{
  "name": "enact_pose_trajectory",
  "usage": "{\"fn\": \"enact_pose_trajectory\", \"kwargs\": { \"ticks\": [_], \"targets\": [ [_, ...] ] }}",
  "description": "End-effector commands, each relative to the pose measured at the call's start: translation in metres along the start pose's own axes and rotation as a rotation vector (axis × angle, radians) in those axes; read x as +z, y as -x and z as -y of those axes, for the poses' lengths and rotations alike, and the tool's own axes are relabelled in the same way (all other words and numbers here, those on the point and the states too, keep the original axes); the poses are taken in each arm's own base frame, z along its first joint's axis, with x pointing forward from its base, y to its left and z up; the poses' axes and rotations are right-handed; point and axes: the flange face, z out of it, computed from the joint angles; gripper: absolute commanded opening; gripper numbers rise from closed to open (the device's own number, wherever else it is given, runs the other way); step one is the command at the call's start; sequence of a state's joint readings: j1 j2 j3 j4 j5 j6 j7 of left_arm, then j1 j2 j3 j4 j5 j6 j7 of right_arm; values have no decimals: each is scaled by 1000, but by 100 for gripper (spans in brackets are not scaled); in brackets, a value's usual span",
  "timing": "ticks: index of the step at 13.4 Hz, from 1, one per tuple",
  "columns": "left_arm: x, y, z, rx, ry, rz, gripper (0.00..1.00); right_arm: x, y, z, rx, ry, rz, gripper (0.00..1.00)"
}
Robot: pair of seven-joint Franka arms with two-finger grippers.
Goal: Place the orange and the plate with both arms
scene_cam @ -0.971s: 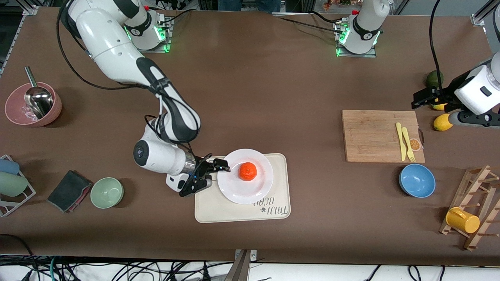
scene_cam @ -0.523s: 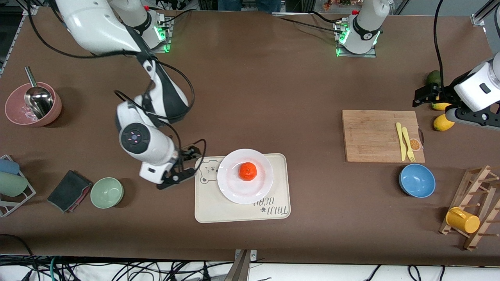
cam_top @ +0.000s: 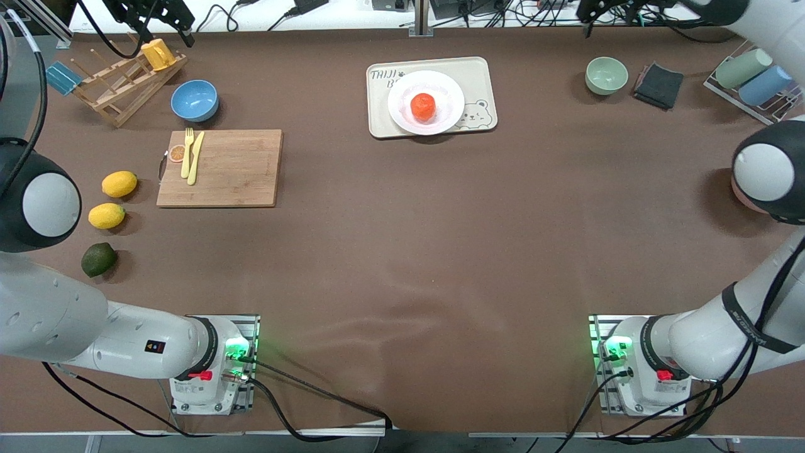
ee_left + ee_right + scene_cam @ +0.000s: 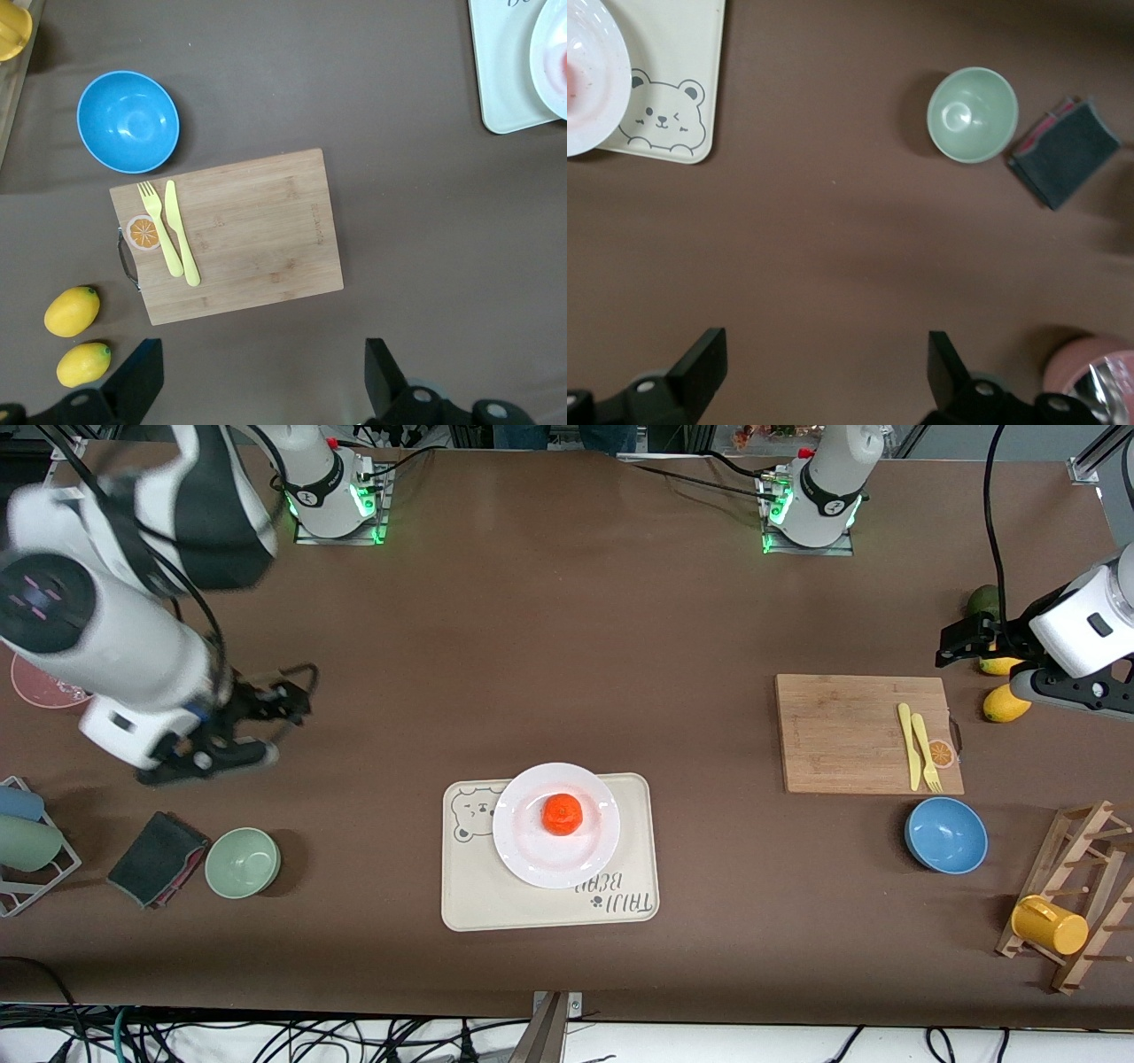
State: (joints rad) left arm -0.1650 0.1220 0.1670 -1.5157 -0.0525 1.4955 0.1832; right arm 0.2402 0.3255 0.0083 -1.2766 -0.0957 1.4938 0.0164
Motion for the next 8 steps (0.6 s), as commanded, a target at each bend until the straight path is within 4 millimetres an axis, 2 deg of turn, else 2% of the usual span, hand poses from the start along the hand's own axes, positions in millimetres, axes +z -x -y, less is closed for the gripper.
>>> {"fn": "enact_pose_trajectory", "kwargs": {
  "ticks": [1,2,3,4,5,7,8],
  "targets": [
    [-6,3,3,19,-19,4,100,-12,44,-17,38,-27,19,100],
    [-6,3,2,20,-19,4,100,0,59,-30,63,-61,38,100],
    [-7,3,0,23,-20,3,100,19,70,-42,86,-85,53,100],
    [-6,3,0,23,-19,4,100,35,83,-44,97,-87,28,100],
    [-6,3,0,25,-20,5,100,49,96,-58,127,-88,-22,100],
    [-6,3,1,23,-19,6,100,49,106,-78,159,-84,-56,100],
    [-7,3,0,25,-19,4,100,36,108,-86,177,-88,-67,100]
  ]
}}
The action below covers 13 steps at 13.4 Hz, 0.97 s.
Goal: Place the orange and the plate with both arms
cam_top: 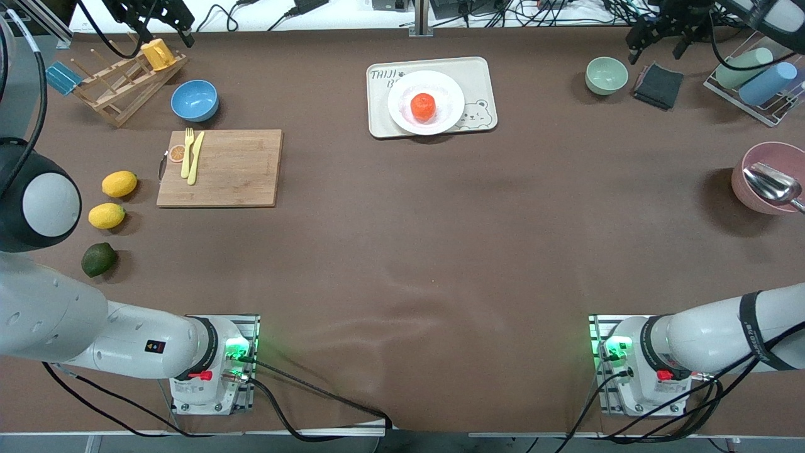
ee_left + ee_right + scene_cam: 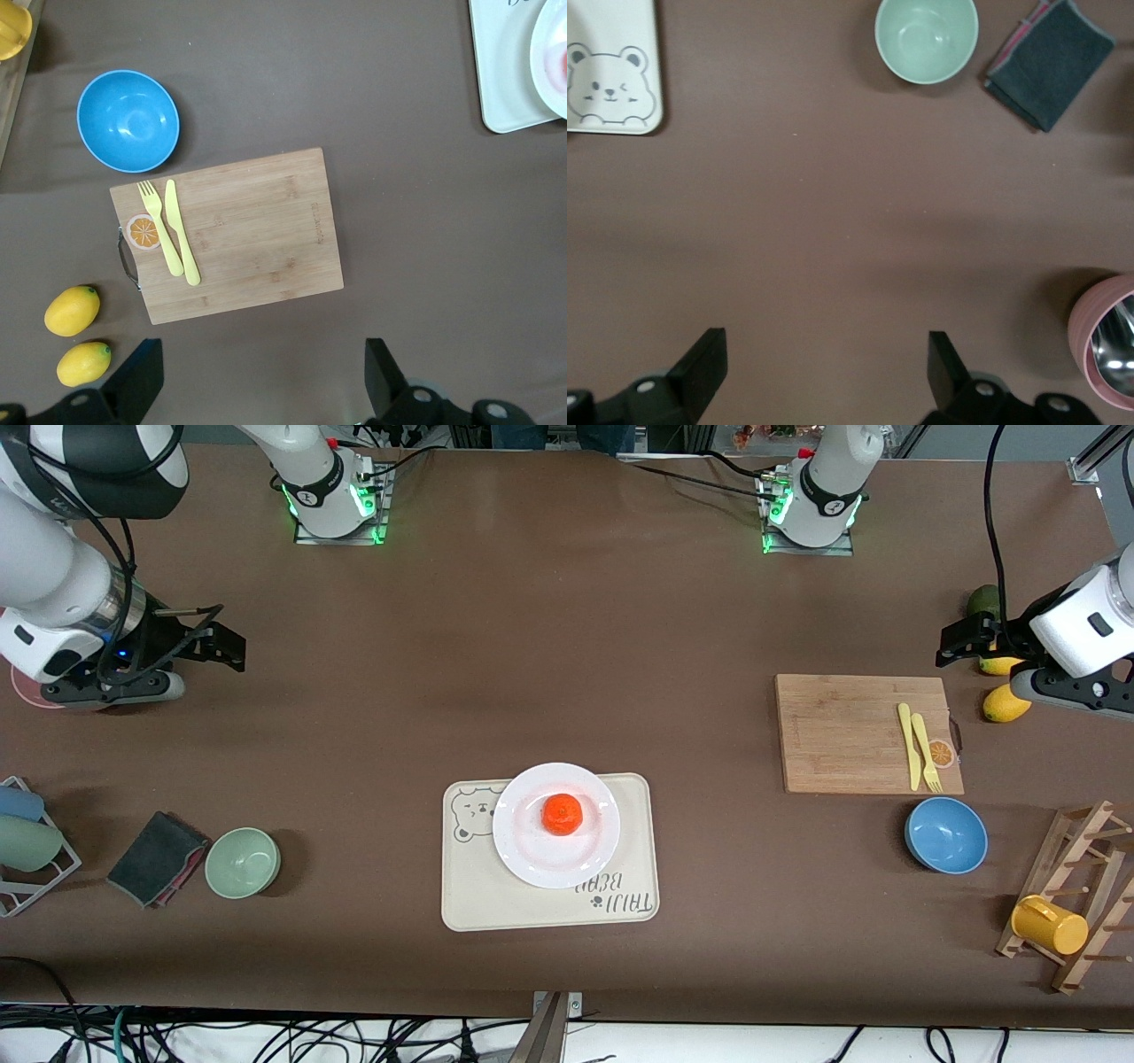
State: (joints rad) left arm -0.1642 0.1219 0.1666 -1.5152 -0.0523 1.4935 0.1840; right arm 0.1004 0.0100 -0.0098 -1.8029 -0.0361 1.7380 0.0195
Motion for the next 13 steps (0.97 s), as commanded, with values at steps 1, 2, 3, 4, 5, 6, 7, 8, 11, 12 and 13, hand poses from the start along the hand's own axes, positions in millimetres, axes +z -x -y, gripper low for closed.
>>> {"fn": "enact_pose_trajectory", "kwargs": {
  "ticks": [1,2,3,4,5,6,7,8,11,12,13],
  "targets": [
    [-7,4,0,23,-19,7,100,-38,18,-14,26,-14,-75,100],
    [-6,4,0,23,-17,13,100,-49,23,-16,44,-17,-27,100],
    [-6,5,1,21,-17,16,100,-64,26,-20,57,-11,-6,100],
    [-6,5,1,21,-17,16,100,-69,25,-24,63,-13,6,100],
    [-6,5,2,21,-17,15,100,-66,24,-25,71,-16,16,100],
    [-6,5,2,18,-17,15,100,-62,20,-27,72,-19,17,100],
    [-6,5,2,20,-16,16,100,-62,18,-29,80,-18,4,100],
    [-6,5,2,20,-17,15,100,-61,16,-30,81,-15,-11,100],
    [-6,5,2,20,-16,16,100,-60,16,-34,91,-27,-11,100],
    [-6,5,2,20,-16,16,100,-59,17,-33,90,-27,-7,100],
    [-6,5,3,18,-16,16,100,-58,17,-33,94,-30,-13,100]
  ]
}}
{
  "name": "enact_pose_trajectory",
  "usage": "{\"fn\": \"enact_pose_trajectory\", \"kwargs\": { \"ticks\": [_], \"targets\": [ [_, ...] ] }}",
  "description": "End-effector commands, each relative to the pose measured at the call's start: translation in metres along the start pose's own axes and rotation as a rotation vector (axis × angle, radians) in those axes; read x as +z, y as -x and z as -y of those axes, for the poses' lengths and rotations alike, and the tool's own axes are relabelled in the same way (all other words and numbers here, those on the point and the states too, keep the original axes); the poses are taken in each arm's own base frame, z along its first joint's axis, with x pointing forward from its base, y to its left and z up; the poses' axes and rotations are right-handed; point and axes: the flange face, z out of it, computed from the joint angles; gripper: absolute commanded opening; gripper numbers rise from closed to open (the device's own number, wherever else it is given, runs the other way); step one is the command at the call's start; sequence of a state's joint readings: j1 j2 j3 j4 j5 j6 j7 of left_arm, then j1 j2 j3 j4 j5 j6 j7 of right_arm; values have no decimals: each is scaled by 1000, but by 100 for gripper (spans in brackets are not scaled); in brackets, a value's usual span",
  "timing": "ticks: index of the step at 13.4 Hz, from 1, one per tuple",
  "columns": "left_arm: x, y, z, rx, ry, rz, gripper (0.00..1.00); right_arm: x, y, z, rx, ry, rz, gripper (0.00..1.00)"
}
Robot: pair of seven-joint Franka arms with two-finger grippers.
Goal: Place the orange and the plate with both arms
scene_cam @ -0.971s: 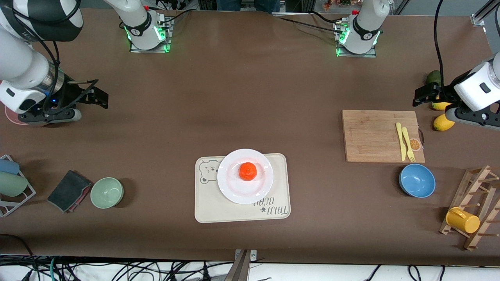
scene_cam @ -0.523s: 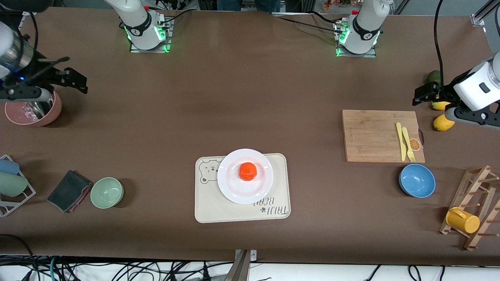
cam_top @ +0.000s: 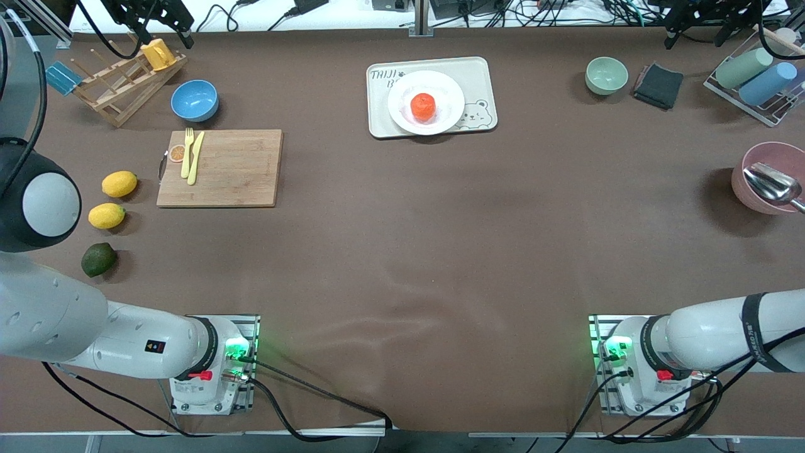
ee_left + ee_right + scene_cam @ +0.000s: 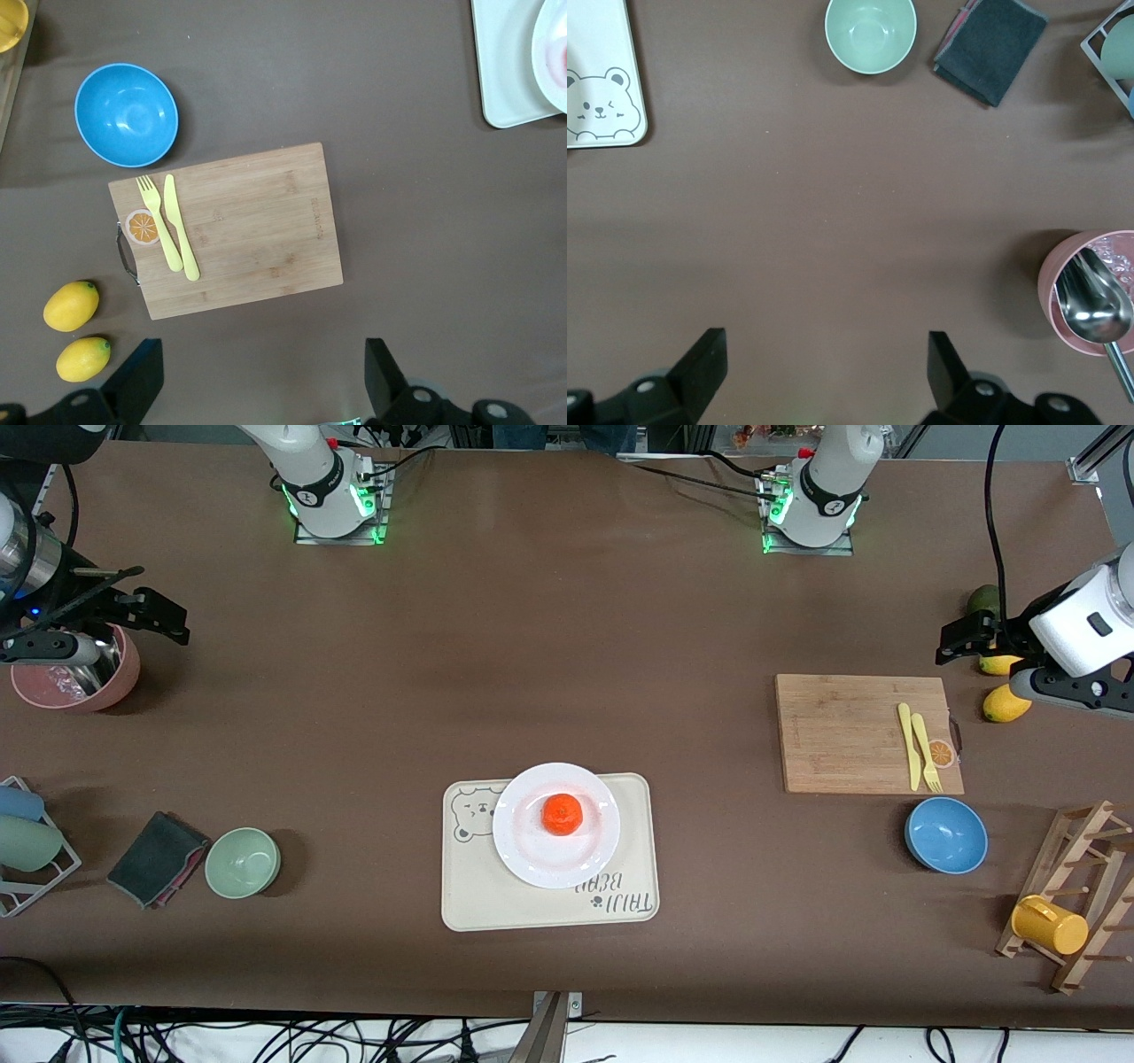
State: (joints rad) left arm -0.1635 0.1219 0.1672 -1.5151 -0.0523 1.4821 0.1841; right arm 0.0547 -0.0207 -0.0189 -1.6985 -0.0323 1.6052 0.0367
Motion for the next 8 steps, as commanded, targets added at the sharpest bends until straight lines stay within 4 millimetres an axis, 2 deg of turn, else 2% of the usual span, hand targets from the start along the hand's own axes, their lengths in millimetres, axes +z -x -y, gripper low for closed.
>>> {"fn": "enact_pose_trajectory", "kwargs": {
  "ticks": [1,8],
  "targets": [
    [-7,4,4,18,-18,5,100,-5,0,-1,17,-24,-13,100],
    [-7,5,10,12,-16,4,100,-6,1,-2,24,-57,-13,100]
  ]
}}
